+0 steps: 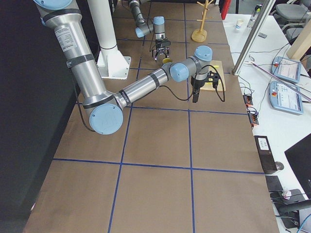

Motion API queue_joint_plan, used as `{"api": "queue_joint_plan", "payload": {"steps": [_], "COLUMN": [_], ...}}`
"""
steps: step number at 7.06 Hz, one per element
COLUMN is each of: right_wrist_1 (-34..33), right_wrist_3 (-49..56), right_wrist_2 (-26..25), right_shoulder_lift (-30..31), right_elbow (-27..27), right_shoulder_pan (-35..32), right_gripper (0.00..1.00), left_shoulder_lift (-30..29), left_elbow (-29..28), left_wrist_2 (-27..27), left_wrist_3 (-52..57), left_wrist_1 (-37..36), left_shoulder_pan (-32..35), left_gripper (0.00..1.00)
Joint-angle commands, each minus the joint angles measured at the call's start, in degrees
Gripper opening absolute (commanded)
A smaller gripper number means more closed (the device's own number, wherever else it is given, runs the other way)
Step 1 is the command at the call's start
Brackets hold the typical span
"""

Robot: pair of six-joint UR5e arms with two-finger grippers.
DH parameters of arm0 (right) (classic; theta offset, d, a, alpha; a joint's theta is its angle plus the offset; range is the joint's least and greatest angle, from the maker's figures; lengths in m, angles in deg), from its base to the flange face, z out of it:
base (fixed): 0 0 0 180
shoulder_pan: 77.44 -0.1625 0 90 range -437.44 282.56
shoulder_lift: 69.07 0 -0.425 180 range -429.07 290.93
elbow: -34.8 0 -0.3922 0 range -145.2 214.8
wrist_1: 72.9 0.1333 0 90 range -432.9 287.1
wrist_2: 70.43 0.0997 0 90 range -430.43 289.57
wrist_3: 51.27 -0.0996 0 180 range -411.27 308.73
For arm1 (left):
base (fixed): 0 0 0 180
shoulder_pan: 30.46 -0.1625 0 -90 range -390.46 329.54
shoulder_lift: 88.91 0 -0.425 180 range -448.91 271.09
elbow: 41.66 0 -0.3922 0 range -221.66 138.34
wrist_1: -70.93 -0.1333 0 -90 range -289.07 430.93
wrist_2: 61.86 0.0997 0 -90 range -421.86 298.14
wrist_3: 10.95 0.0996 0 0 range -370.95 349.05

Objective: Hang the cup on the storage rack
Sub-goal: 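Lower the left gripper over the mug rim and close on it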

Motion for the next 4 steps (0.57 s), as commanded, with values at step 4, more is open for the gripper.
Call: {"api": "queue_joint_plan", "payload": {"steps": [4], "right_wrist_1": [-0.03], "right_wrist_3": [-0.31], "right_wrist_2": [-0.09], "right_shoulder_lift": [-0.18], "right_elbow": [-0.35], "right_shoulder_pan": [0.09], "right_gripper": [1.00], "left_shoulder_lift": [-0.12], "left_elbow": [-0.22], "left_wrist_2": [0.07], "left_wrist_3": [0.01], "left_wrist_1": [0.00], "left_shoulder_pan": [-0.19], "left_gripper": [0.86]}}
